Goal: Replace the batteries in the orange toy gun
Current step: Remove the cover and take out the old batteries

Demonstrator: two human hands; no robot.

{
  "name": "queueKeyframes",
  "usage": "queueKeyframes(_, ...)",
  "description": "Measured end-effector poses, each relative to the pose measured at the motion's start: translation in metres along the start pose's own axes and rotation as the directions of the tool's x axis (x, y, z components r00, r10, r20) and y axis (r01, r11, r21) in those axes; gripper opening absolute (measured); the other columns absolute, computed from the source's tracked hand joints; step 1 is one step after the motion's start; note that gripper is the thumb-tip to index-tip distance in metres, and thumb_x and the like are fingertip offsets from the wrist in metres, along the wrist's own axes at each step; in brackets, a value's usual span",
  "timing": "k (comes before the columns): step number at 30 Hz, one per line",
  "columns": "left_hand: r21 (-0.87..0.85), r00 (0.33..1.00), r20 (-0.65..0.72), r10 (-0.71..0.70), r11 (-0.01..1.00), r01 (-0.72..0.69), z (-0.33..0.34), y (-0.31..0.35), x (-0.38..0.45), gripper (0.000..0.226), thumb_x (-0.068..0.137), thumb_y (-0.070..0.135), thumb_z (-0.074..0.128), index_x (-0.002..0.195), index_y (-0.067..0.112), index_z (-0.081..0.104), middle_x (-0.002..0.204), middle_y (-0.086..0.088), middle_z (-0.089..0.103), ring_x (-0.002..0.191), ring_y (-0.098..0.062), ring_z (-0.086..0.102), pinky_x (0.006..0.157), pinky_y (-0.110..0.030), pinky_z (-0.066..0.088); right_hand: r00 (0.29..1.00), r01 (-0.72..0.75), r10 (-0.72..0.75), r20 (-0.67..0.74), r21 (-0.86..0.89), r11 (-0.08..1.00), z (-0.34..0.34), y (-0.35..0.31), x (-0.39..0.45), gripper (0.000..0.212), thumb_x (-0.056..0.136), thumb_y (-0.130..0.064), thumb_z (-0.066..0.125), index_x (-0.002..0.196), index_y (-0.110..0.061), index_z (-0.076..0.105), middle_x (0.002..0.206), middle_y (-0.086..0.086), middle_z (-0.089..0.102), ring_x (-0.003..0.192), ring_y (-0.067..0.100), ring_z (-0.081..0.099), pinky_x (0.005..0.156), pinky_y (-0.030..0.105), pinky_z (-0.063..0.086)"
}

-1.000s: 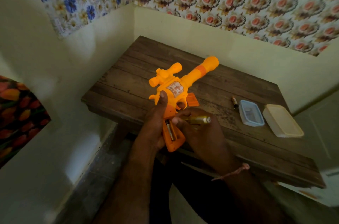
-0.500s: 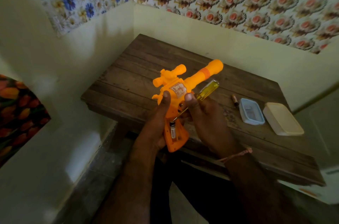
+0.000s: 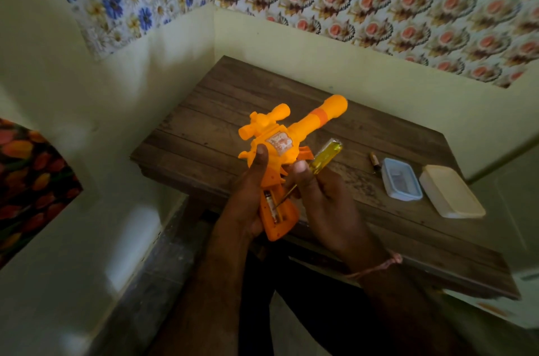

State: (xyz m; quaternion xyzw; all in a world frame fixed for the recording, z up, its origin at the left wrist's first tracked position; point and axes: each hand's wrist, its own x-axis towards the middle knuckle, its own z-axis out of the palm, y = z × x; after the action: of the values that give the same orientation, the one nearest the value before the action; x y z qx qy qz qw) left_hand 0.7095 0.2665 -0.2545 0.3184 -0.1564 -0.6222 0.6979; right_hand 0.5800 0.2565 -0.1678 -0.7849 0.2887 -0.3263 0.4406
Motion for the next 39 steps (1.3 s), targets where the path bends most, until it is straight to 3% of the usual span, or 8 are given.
queueKeyframes(5, 0.003, 1.000, 0.004, -0.005, 1.000, 0.005, 0.000, 0.001, -0.001, 0.077, 0.082, 0.070, 0.044, 0.125, 0.007, 0.059, 0.110, -0.020, 0.065, 0.095, -0.034, 0.066, 0.074, -0.042, 0.058, 0.997, -0.019, 0.018, -0.071, -0.009, 1.000, -0.001, 0.003, -0.008, 0.030, 0.091, -0.038, 0.053, 0.080, -0.015, 0.068, 0.072, -0.001, 0.070, 0.065, 0.008, 0.067, 0.058, 0.026, 0.053)
queueKeyframes(10, 0.019, 1.000, -0.023, 0.020, 1.000, -0.020, 0.001, 0.001, -0.002, 0.087, 0.077, 0.074, 0.056, 0.129, 0.005, 0.055, 0.115, -0.023, 0.055, 0.097, -0.034, 0.059, 0.082, -0.045, 0.054, 0.995, -0.095, 0.097, -0.025, 0.045, 0.994, 0.003, 0.006, -0.015, 0.013, 0.087, -0.038, 0.057, 0.085, -0.029, 0.067, 0.087, -0.013, 0.072, 0.082, 0.001, 0.068, 0.070, 0.018, 0.053)
queueKeyframes(16, 0.043, 0.998, -0.063, -0.025, 0.999, 0.028, 0.000, 0.002, 0.000, 0.105, 0.059, 0.079, 0.073, 0.131, 0.004, 0.054, 0.113, -0.021, 0.061, 0.100, -0.035, 0.061, 0.081, -0.044, 0.053, 0.995, -0.095, 0.095, 0.005, 0.010, 0.995, 0.005, 0.009, -0.010, 0.011, 0.086, -0.038, 0.058, 0.084, -0.033, 0.067, 0.087, -0.016, 0.072, 0.080, -0.002, 0.067, 0.067, 0.012, 0.050)
queueKeyframes(21, 0.032, 0.999, -0.021, -0.038, 0.999, 0.038, 0.005, -0.001, -0.003, 0.080, 0.081, 0.068, 0.048, 0.135, 0.011, 0.055, 0.129, -0.022, 0.062, 0.120, -0.037, 0.060, 0.103, -0.053, 0.046, 0.998, -0.046, 0.042, -0.039, -0.100, 0.994, 0.006, 0.011, 0.001, 0.030, 0.094, -0.046, 0.044, 0.077, -0.029, 0.062, 0.069, -0.008, 0.066, 0.064, 0.003, 0.064, 0.056, 0.016, 0.047)
queueKeyframes(24, 0.001, 0.998, 0.023, -0.053, 0.999, 0.053, 0.012, -0.001, -0.007, 0.075, 0.084, 0.063, 0.044, 0.137, 0.012, 0.054, 0.130, -0.022, 0.062, 0.116, -0.036, 0.062, 0.096, -0.050, 0.050, 0.992, -0.069, 0.062, -0.114, -0.065, 0.995, 0.003, 0.010, 0.011, 0.037, 0.094, -0.047, 0.038, 0.085, -0.023, 0.064, 0.067, -0.007, 0.066, 0.061, 0.005, 0.064, 0.056, 0.022, 0.050)
queueKeyframes(28, 0.011, 0.998, 0.056, -0.029, 1.000, 0.029, 0.009, -0.003, -0.006, 0.073, 0.086, 0.065, 0.045, 0.139, 0.015, 0.053, 0.134, -0.024, 0.058, 0.126, -0.042, 0.053, 0.105, -0.057, 0.042, 0.993, -0.066, 0.055, -0.103, -0.103, 0.993, 0.002, 0.011, 0.015, 0.045, 0.098, -0.049, 0.035, 0.084, -0.018, 0.065, 0.072, -0.001, 0.068, 0.065, 0.010, 0.066, 0.061, 0.033, 0.053)
queueKeyframes(33, 0.036, 0.999, 0.046, -0.016, 0.999, 0.014, 0.005, -0.003, -0.005, 0.072, 0.090, 0.063, 0.043, 0.141, 0.013, 0.050, 0.133, -0.023, 0.059, 0.123, -0.037, 0.058, 0.101, -0.051, 0.047, 0.999, -0.036, 0.034, -0.035, -0.070, 0.997, 0.001, 0.009, 0.011, 0.047, 0.099, -0.044, 0.034, 0.084, -0.015, 0.068, 0.082, -0.002, 0.072, 0.075, 0.008, 0.067, 0.067, 0.025, 0.051)
queueKeyframes(39, 0.020, 1.000, 0.013, -0.018, 1.000, 0.018, 0.005, -0.001, -0.005, 0.073, 0.087, 0.064, 0.045, 0.135, 0.011, 0.056, 0.130, -0.026, 0.060, 0.123, -0.039, 0.057, 0.105, -0.053, 0.044, 0.997, -0.039, 0.043, 0.058, -0.059, 0.998, 0.002, 0.005, 0.005, 0.042, 0.100, -0.041, 0.037, 0.084, -0.015, 0.065, 0.081, -0.002, 0.070, 0.076, 0.011, 0.067, 0.071, 0.032, 0.053)
